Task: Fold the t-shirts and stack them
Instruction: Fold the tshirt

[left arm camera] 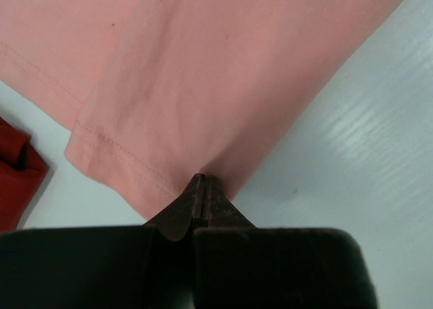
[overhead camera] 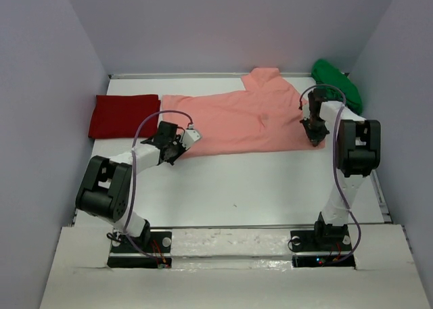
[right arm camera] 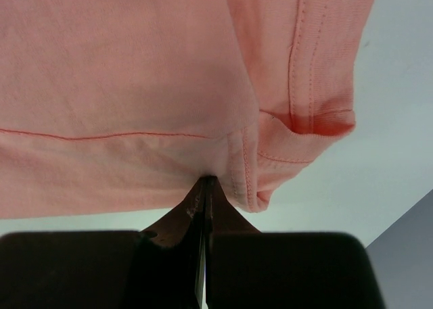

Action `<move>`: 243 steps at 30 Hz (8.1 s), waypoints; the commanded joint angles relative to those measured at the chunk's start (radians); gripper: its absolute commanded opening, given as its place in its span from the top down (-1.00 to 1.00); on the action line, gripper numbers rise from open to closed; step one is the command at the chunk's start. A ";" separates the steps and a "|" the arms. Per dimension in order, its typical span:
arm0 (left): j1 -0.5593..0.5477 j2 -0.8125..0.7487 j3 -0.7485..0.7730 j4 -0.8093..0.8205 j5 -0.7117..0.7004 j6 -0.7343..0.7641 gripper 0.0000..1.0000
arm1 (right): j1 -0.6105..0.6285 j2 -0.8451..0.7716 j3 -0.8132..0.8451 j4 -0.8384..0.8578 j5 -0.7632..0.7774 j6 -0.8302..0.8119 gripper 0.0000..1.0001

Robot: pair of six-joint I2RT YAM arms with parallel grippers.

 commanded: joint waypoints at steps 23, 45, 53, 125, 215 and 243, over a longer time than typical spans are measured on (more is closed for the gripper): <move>0.004 -0.474 -0.138 -0.227 0.008 0.079 1.00 | 0.000 -0.446 -0.253 -0.034 -0.018 -0.084 1.00; 0.006 -0.043 0.017 -0.002 0.043 0.039 1.00 | 0.000 -0.039 -0.009 0.018 0.003 -0.078 1.00; 0.006 -0.030 -0.039 -0.001 0.042 0.054 1.00 | 0.000 0.002 -0.046 0.043 0.008 -0.087 1.00; 0.001 -0.310 0.374 -0.572 -0.004 0.134 0.28 | 0.000 -0.527 -0.089 -0.157 0.000 -0.179 0.80; 0.303 0.410 0.737 -0.314 0.204 -0.214 -0.98 | 0.049 0.645 1.086 -0.023 -0.354 -0.055 0.13; 0.303 0.491 0.797 -0.314 0.163 -0.245 -0.98 | 0.049 0.604 0.904 0.015 -0.255 -0.124 1.00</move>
